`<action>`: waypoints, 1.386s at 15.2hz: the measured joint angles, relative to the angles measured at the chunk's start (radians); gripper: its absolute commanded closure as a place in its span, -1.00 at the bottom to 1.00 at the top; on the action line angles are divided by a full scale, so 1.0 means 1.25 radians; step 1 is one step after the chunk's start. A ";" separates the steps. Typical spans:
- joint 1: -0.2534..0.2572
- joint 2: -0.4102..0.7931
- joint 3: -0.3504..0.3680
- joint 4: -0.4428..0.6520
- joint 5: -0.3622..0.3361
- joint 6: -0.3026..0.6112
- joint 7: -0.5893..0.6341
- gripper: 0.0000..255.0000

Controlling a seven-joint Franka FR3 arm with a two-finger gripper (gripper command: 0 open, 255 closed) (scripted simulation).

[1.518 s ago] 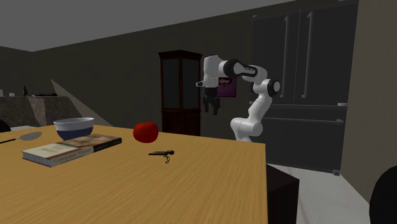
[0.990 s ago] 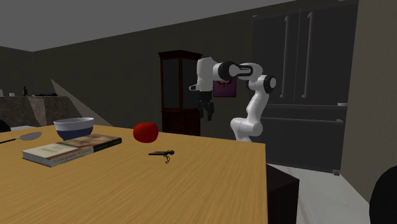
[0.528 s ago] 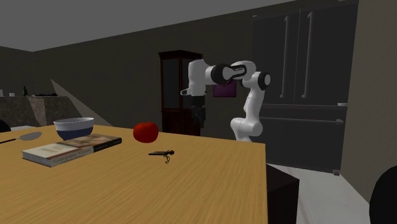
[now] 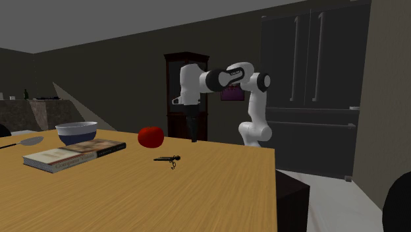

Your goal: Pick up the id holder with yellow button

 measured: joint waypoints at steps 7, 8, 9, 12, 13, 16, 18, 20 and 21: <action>0.011 0.177 0.014 0.163 -0.010 0.036 0.086 -1.00; 0.010 0.183 0.013 0.162 -0.011 0.043 0.086 -1.00; 0.011 0.187 0.013 0.158 -0.011 0.051 0.087 -1.00; 0.011 0.195 0.013 0.135 -0.012 0.082 0.087 -1.00; 0.011 0.200 0.013 0.125 -0.012 0.097 0.085 -1.00; 0.011 0.199 0.013 0.113 -0.012 0.108 0.085 1.00; 0.011 0.199 0.013 0.112 -0.012 0.109 0.085 1.00; 0.011 0.199 0.013 0.112 -0.012 0.110 0.085 1.00; 0.011 0.199 0.013 0.112 -0.012 0.110 0.085 1.00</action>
